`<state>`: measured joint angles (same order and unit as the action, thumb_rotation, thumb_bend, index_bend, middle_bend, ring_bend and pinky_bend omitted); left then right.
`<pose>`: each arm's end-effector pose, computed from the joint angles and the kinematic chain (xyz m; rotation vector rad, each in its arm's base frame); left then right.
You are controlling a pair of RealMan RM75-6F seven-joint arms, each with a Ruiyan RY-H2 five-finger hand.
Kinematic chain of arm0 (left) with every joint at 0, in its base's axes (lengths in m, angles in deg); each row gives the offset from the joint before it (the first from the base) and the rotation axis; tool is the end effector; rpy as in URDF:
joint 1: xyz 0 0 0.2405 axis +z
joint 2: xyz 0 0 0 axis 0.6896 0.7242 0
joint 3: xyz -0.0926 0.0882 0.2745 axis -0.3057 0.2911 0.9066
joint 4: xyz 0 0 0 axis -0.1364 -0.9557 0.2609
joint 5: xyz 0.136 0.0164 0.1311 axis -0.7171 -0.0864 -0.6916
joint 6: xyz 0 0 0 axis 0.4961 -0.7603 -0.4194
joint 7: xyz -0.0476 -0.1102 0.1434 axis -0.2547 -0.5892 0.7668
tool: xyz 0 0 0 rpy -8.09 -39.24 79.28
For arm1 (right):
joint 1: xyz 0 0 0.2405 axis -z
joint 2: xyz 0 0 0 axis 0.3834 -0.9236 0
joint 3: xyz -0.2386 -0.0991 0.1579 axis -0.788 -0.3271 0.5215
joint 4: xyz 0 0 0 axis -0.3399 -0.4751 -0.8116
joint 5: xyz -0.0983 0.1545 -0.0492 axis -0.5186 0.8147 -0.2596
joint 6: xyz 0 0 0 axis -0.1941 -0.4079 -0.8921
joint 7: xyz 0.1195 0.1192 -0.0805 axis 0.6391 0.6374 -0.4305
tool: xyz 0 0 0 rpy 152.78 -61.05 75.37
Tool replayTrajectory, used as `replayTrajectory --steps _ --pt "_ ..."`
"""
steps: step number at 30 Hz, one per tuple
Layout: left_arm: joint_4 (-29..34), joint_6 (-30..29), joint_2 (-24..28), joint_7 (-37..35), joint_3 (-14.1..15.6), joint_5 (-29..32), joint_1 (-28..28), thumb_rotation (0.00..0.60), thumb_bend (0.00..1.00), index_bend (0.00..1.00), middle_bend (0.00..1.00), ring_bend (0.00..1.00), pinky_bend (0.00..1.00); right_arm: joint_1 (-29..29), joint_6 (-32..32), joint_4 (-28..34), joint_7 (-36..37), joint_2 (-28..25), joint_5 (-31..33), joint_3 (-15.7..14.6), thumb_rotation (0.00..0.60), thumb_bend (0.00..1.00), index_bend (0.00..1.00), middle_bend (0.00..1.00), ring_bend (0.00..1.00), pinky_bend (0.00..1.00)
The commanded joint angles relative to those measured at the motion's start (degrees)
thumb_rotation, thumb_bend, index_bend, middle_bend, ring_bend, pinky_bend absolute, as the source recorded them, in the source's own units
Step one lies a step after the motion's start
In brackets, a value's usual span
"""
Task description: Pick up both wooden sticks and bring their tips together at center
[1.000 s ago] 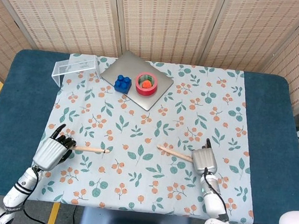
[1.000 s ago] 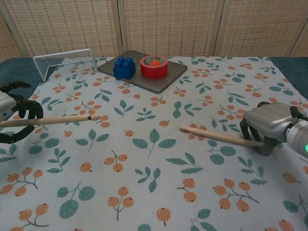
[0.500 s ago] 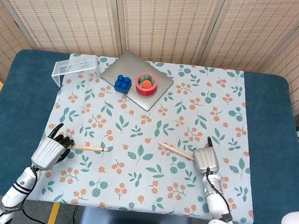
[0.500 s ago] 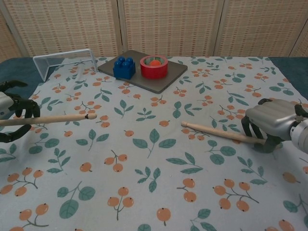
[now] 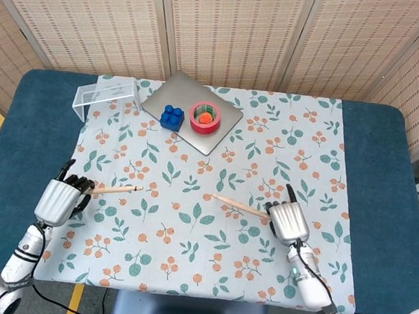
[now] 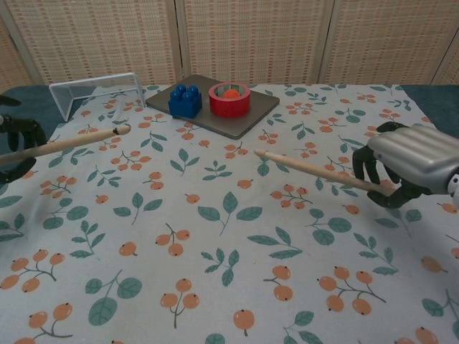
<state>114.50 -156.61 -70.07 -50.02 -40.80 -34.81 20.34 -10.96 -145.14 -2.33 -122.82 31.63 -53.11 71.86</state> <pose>-0.3079 0.3427 0.0478 -1.6507 -0.5017 -0.9955 -0.2403 -0.3496 -0.0029 1.7787 -0.7018 0.6655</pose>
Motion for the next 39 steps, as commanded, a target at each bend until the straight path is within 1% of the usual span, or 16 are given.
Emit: replayTrajectory --steps 1,3,6,9,12,15,20,24,29,34,39 --pt "2.73 1.28 1.53 0.18 -1.68 1.56 -0.92 0.600 0.50 0.85 0.88 0.52 0.14 2.17 -3.37 3.35 7.50 -1.93 -6.46 0.48 0.600 0.51 1.00 0.88 0.58 0.07" --pt "4.77 2.12 2.13 0.53 -2.70 2.48 -1.53 0.600 0.50 0.85 0.88 0.52 0.15 2.77 -4.25 5.35 10.10 -2.46 -9.08 0.52 0.600 0.51 1.00 0.88 0.58 0.07" --pt "7.91 4.12 2.60 1.51 -3.51 3.30 -2.75 0.600 0.49 0.85 0.88 0.52 0.15 3.16 -4.67 8.07 12.04 -2.45 -12.76 0.03 0.600 0.51 1.00 0.88 0.58 0.07" --pt "11.00 5.38 2.58 3.69 -4.61 3.78 -4.24 0.600 0.49 0.85 0.89 0.52 0.15 3.16 -4.64 10.03 12.12 -1.49 -16.06 -0.46 0.600 0.51 1.00 0.88 0.58 0.07" --pt "15.00 6.23 2.45 5.74 -5.50 4.22 -5.38 0.600 0.49 0.85 0.89 0.52 0.15 2.69 -3.78 11.05 11.27 0.07 -17.36 0.22 0.600 0.51 1.00 0.88 0.59 0.07" --pt "19.03 6.56 2.30 8.86 -5.23 3.38 -6.24 0.600 0.50 0.85 0.89 0.52 0.15 1.81 -2.12 11.45 9.70 1.77 -16.55 1.91 0.600 0.51 1.00 0.88 0.59 0.08" --pt "25.08 6.14 2.02 13.68 -4.87 2.06 -6.93 0.600 0.49 0.85 0.89 0.52 0.15 0.35 0.59 10.86 6.75 3.85 -13.16 5.12 0.600 0.51 1.00 0.88 0.59 0.08" --pt "26.16 6.02 2.04 14.81 -4.63 1.71 -6.95 0.600 0.49 0.85 0.89 0.52 0.15 0.08 1.29 10.63 6.28 4.28 -11.98 5.87 0.600 0.51 1.00 0.88 0.59 0.08" --pt "28.58 5.53 1.39 17.71 -3.32 -0.04 -6.93 0.600 0.50 0.85 0.89 0.52 0.15 -0.52 2.81 9.18 4.59 5.54 -8.26 7.78 0.600 0.51 1.00 0.88 0.60 0.10" --pt "29.13 5.06 1.40 17.82 -2.57 -0.89 -6.62 0.600 0.49 0.85 0.89 0.52 0.15 -0.59 3.25 8.52 3.83 5.85 -6.86 8.33 0.600 0.51 1.00 0.88 0.60 0.10" --pt "28.89 5.00 1.32 17.61 -2.49 -1.22 -6.63 0.600 0.50 0.85 0.89 0.52 0.15 -0.58 3.83 8.17 3.54 5.94 -6.71 7.82 0.600 0.51 1.00 0.88 0.60 0.10"
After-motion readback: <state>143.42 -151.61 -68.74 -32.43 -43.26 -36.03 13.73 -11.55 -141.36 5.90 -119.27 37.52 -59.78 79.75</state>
